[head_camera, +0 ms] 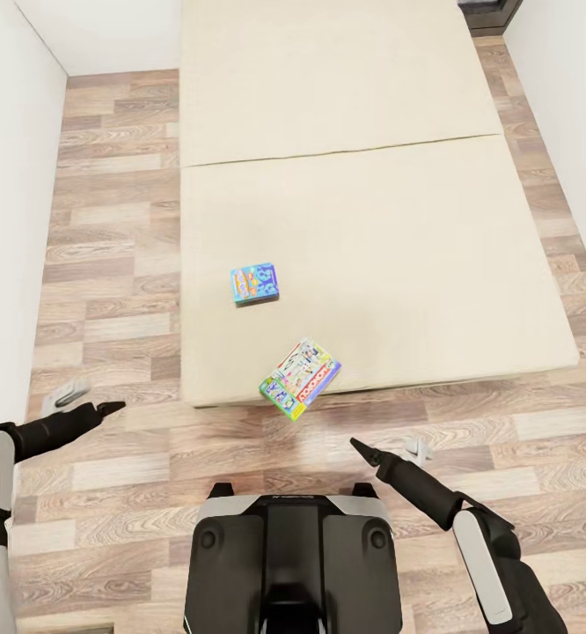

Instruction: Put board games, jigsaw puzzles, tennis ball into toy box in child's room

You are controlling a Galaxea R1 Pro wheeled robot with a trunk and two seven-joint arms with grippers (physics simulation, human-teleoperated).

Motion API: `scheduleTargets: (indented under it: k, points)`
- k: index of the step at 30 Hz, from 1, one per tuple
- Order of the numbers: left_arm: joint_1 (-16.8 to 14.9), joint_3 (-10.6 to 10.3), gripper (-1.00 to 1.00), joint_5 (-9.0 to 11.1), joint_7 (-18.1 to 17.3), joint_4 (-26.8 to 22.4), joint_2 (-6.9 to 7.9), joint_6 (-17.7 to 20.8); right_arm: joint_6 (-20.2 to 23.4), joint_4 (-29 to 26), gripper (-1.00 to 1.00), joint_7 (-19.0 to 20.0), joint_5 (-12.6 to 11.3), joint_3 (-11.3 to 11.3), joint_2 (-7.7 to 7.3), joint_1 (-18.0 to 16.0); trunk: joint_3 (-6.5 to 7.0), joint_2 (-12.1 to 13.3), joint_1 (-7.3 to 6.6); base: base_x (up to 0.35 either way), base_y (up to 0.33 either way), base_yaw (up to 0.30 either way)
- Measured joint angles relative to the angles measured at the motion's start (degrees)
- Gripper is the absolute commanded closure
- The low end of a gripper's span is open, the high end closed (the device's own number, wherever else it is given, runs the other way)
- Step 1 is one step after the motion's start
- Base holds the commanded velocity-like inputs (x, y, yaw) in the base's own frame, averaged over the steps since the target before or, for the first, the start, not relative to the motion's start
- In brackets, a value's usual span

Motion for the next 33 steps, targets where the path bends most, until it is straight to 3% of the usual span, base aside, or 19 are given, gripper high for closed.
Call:
scheduleTargets:
  k: [6, 20, 33]
  points:
    - [0.4, 0.1, -1.0, -0.2, -1.5, 1.2, 0.92, 0.0, -0.1, -0.2, -1.0, -0.2, 0.1, -0.1, 0.03, 0.0, 0.0, 0.0, 0.0, 0.0, 0.0, 0.0]
    - [0.6, 0.2, -1.0, -0.4, -1.8, 1.6, 1.43, -0.6, -0.4, 0.0, -1.0, -0.1, 0.2, 0.1, 0.07, 0.1, 0.09, 0.0, 0.0, 0.0, 0.0, 0.0]
    - [0.6, 0.1, -1.0, -0.4, -2.0, 1.6, 1.54, -0.7, -4.4, 0.2, -1.0, -0.6, 0.4, 0.4, 0.07, 0.1, 1.14, 0.0, 0.0, 0.0, 0.0, 0.0]
